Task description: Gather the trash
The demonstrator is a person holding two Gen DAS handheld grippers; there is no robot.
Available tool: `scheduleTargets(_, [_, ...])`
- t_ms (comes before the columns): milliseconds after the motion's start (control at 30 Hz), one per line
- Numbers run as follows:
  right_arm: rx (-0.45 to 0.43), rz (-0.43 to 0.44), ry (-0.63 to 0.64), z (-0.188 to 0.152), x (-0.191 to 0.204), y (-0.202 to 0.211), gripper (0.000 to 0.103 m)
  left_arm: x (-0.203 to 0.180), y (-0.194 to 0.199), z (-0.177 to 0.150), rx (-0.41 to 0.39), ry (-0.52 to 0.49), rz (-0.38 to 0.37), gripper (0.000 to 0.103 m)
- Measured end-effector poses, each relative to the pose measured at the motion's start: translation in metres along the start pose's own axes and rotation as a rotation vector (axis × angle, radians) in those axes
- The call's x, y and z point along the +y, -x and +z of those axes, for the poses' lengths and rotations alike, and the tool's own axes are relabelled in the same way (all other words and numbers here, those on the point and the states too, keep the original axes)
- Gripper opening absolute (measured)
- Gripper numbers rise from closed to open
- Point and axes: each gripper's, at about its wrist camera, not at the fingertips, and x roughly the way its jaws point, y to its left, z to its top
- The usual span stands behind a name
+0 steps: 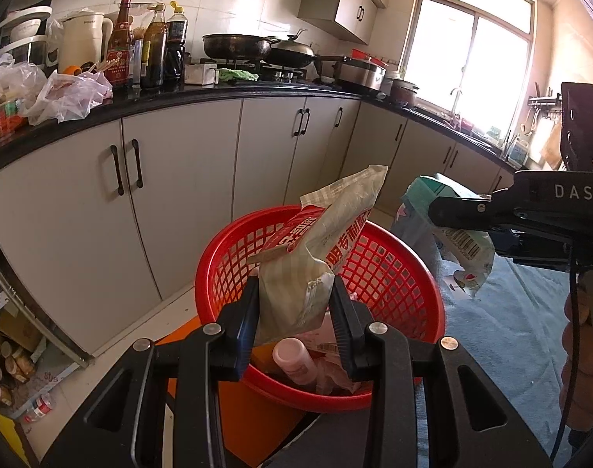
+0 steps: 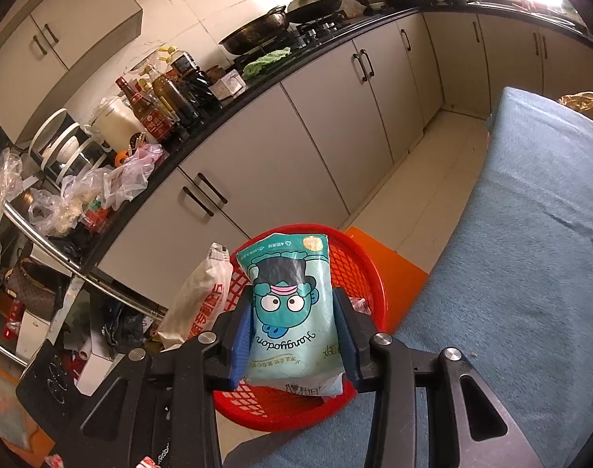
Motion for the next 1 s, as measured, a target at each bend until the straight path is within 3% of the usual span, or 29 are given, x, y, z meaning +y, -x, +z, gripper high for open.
scheduleTargets(400, [0.008, 0.001, -0.013, 0.003, -0.002, -0.009, 0.043, 0.002, -0.006, 0.001, 0.013, 0.005, 0.003, 0.034])
scheduleTargets(600, [0.011, 0.000, -0.017, 0.004, -0.003, -0.011, 0.050, 0.003, -0.011, 0.001, 0.028, 0.012, 0.002, 0.035])
scheduleTargets(667, [0.014, 0.002, -0.016, 0.004, -0.004, -0.012, 0.053, 0.003, -0.012, 0.001, 0.034, 0.011, -0.002, 0.038])
scheduleTargets(733, [0.004, 0.003, -0.019, 0.005, -0.003, -0.009, 0.053, 0.004, -0.011, 0.002, 0.027, 0.018, 0.002, 0.049])
scheduleTargets(900, [-0.028, 0.003, -0.009, 0.004, -0.002, 0.007, 0.053, 0.001, -0.005, 0.003, 0.008, 0.012, -0.003, 0.056])
scheduleTargets(1000, [-0.060, -0.018, -0.003, 0.001, -0.003, 0.024, 0.061, -0.002, 0.006, 0.002, -0.025, 0.002, 0.015, 0.067])
